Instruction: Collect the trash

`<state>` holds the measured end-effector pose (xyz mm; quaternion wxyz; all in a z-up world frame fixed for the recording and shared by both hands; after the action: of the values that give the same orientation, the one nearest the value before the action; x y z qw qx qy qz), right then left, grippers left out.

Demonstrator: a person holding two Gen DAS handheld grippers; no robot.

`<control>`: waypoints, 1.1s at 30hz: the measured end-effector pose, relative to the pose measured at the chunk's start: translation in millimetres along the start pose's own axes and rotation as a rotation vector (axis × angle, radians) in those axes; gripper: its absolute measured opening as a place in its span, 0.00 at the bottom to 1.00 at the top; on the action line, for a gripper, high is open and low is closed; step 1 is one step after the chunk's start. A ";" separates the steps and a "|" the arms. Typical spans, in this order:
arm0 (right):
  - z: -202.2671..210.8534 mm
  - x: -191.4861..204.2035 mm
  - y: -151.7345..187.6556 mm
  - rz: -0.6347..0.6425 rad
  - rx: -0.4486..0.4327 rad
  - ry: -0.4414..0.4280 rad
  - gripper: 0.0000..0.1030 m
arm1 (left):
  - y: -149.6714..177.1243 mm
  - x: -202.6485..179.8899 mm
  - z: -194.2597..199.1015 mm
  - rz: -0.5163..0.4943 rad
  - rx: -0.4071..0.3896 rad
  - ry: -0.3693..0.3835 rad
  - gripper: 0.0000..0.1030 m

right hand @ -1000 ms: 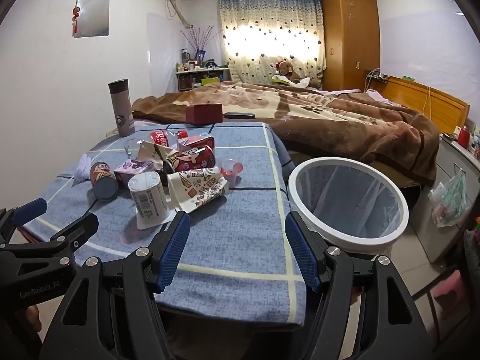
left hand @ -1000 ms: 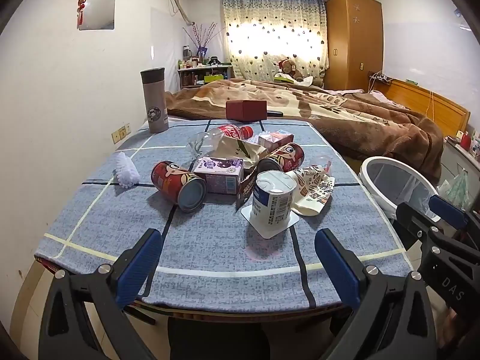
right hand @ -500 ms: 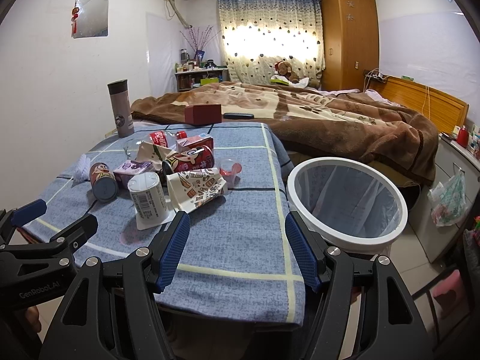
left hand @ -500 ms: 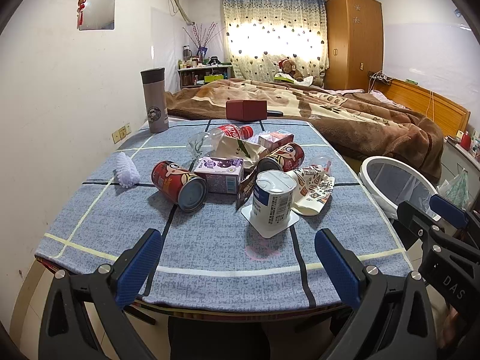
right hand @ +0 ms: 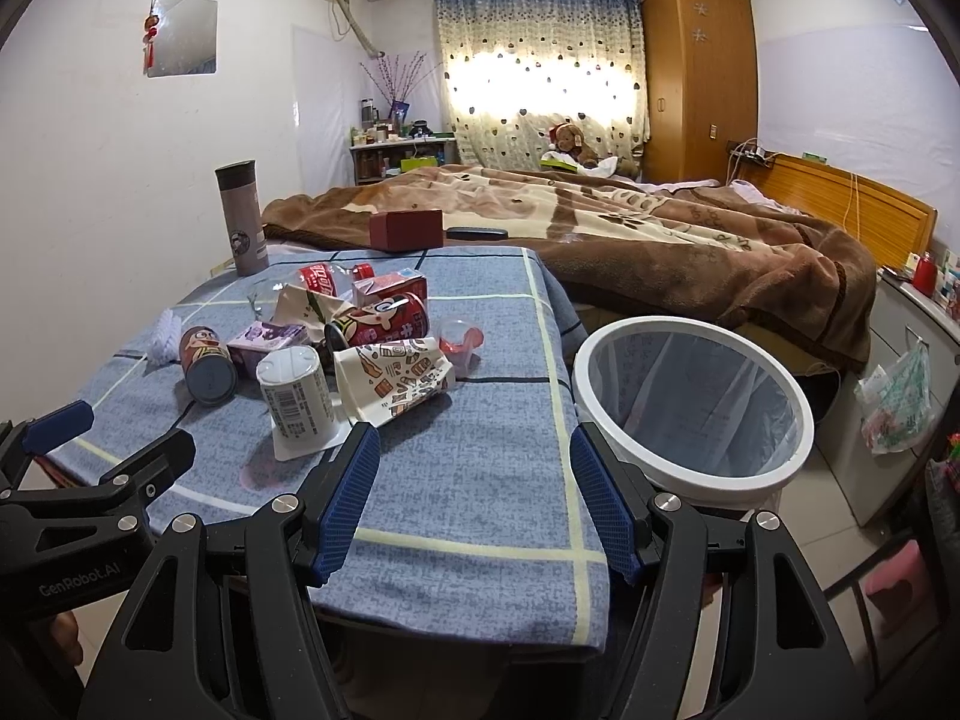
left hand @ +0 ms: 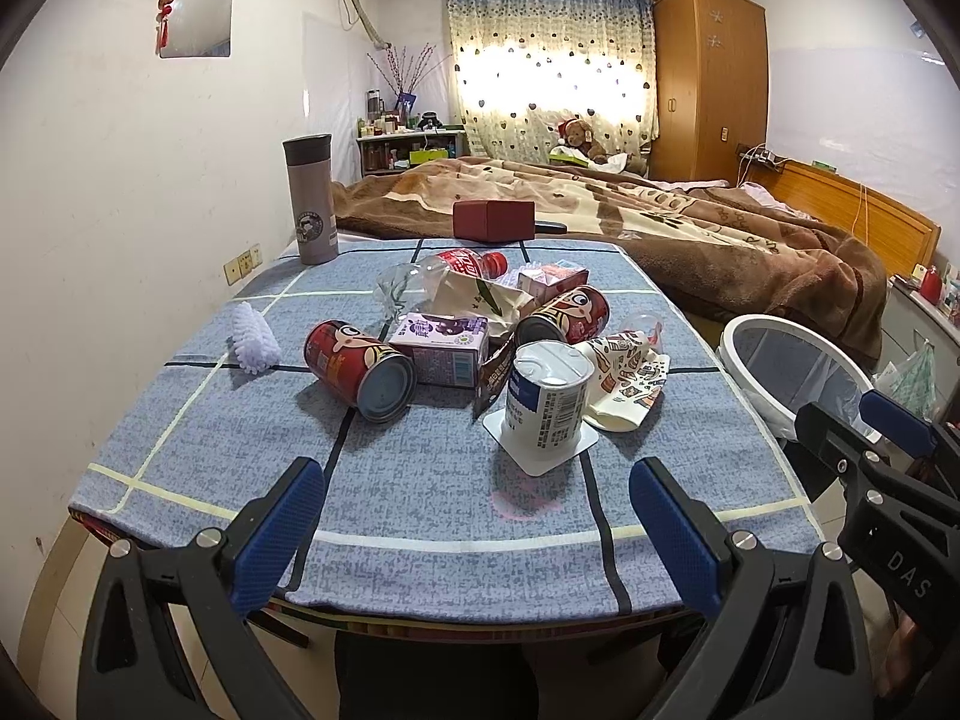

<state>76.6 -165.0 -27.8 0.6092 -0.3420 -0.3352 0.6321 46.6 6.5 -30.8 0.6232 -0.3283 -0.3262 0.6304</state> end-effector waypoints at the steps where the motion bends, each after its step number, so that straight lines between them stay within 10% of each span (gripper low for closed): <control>1: -0.4 -0.2 -0.2 0.001 0.000 0.000 0.66 | -0.2 0.2 0.4 0.001 0.000 0.001 1.00; 33: 4.2 -0.7 -2.2 0.000 -0.006 0.006 0.66 | 0.4 0.0 3.3 0.007 -0.003 0.003 1.00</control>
<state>74.3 -165.6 -23.6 0.6092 -0.3457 -0.3355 0.6300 43.6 6.5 -29.3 0.6211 -0.3312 -0.3250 0.6316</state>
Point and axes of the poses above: each gripper's, at about its wrist camera, not at the fingertips, and z roughly against the way its jaws point, x to its left, y to its underside, the point moved 6 cm from there along -z, roughly the way its jaws point, and after that the axes turned 1 degree about z, right-handed, at the moved point
